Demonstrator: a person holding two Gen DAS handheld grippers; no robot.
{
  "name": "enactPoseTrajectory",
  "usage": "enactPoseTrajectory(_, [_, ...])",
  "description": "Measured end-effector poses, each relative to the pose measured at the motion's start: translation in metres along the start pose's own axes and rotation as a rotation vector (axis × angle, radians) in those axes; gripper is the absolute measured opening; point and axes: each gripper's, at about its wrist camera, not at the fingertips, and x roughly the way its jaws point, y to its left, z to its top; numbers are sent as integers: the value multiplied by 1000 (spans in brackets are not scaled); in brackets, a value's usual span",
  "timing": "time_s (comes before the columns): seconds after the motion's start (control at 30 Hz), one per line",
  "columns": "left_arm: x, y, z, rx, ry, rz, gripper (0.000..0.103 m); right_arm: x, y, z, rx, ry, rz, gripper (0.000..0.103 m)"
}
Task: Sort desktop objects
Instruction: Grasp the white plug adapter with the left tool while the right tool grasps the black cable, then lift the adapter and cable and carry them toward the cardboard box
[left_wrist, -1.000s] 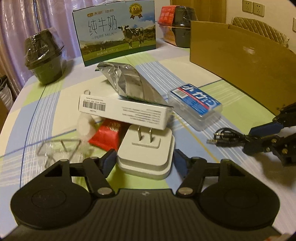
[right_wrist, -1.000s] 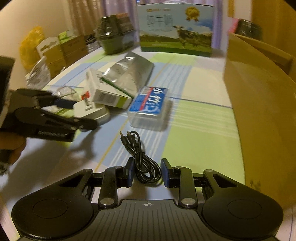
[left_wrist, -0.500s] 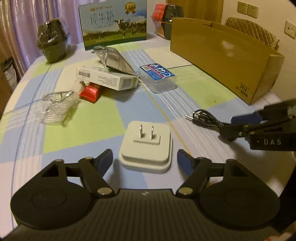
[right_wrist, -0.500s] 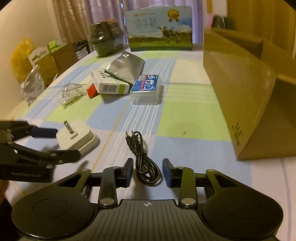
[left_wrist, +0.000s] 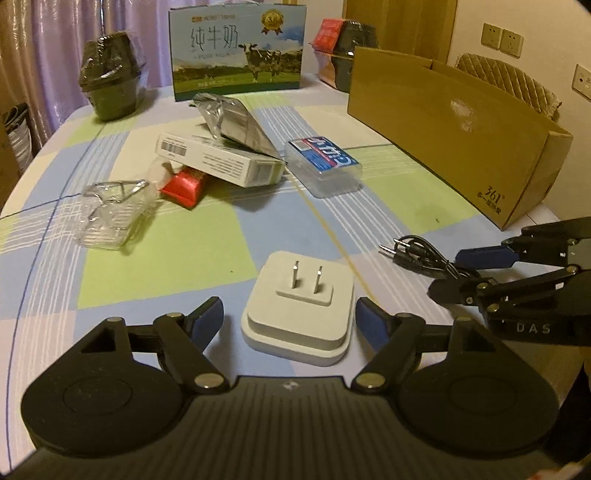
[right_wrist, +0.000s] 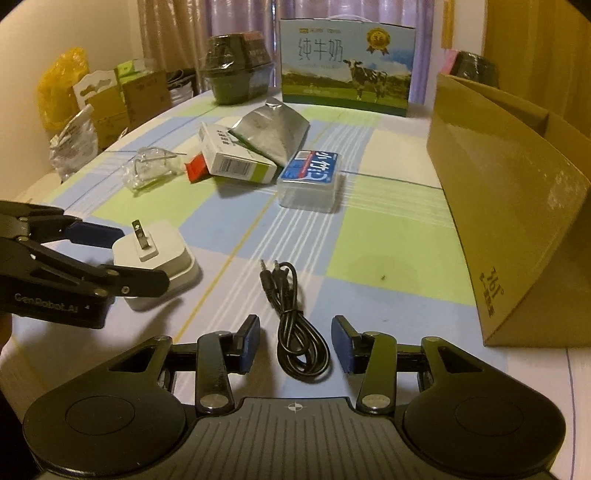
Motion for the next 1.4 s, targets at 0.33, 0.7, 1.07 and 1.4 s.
enactPoseTrajectory(0.33, [-3,-13,-3,37,13,19,63,-5,-3,0,57,0,37,23])
enactPoseTrajectory(0.7, [5,-8,-1,18,21,17,63,4,6,4,-51,-23,16,23])
enactPoseTrajectory(1.07, [9,-11,0,30,12,27,63,12,11,5,-100,-25,28,23])
enactPoseTrajectory(1.4, [9,-11,0,29,14,30,60,12,14,5,-97,-24,32,13])
